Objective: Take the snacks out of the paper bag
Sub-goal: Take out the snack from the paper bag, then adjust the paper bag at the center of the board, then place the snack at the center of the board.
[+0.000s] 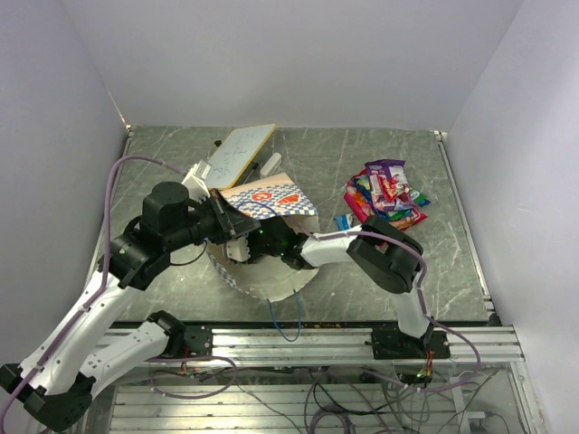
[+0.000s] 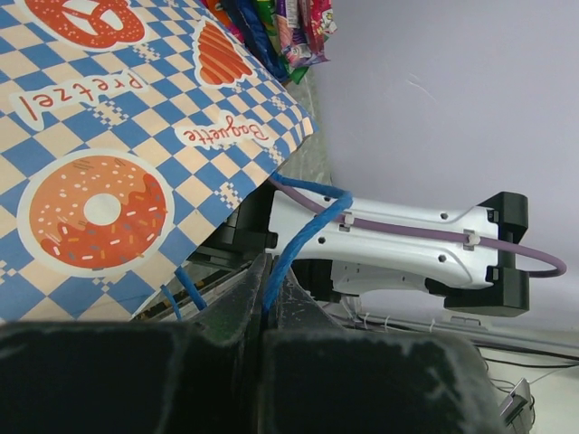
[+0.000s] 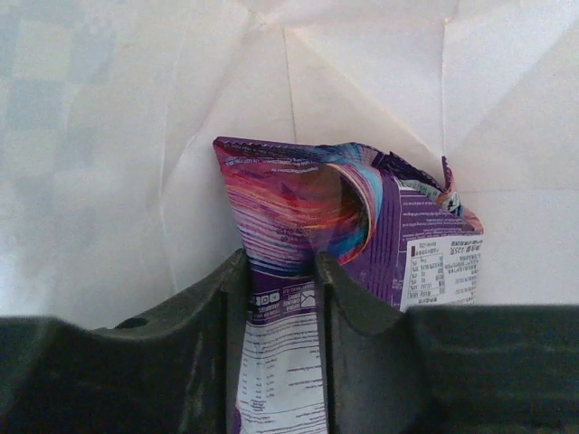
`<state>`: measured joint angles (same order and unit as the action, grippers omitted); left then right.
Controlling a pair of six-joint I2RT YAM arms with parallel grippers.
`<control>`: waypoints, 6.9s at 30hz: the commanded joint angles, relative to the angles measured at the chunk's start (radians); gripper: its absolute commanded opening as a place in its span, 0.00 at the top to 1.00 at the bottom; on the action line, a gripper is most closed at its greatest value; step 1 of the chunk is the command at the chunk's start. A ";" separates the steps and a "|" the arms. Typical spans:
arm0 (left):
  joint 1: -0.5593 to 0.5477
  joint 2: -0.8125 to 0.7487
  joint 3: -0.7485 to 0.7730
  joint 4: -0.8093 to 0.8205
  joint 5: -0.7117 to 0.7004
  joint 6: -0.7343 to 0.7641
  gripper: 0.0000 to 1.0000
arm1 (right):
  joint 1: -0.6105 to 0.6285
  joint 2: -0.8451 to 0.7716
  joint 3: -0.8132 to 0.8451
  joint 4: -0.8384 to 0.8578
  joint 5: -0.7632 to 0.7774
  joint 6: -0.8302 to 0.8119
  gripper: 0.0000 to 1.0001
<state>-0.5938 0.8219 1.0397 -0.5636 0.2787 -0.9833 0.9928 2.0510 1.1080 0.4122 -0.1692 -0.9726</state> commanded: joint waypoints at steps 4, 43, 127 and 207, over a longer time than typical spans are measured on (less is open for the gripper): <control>-0.004 -0.030 0.016 -0.039 -0.065 -0.001 0.93 | -0.010 0.028 0.051 -0.022 -0.032 0.022 0.78; -0.004 -0.022 0.077 -0.169 -0.227 -0.113 0.93 | -0.006 -0.304 -0.100 -0.040 -0.082 0.306 1.00; -0.004 0.072 0.243 -0.362 -0.336 -0.205 0.93 | 0.048 -0.942 0.364 -0.538 0.228 0.839 1.00; 0.279 0.310 0.511 -0.568 -0.554 0.308 0.93 | -0.341 -0.704 -0.013 -1.008 0.692 1.176 1.00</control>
<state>-0.3347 1.1030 1.4670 -1.1397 -0.2111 -0.7353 0.6556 1.3445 1.1194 -0.6292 0.5919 0.1337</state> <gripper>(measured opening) 0.073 0.005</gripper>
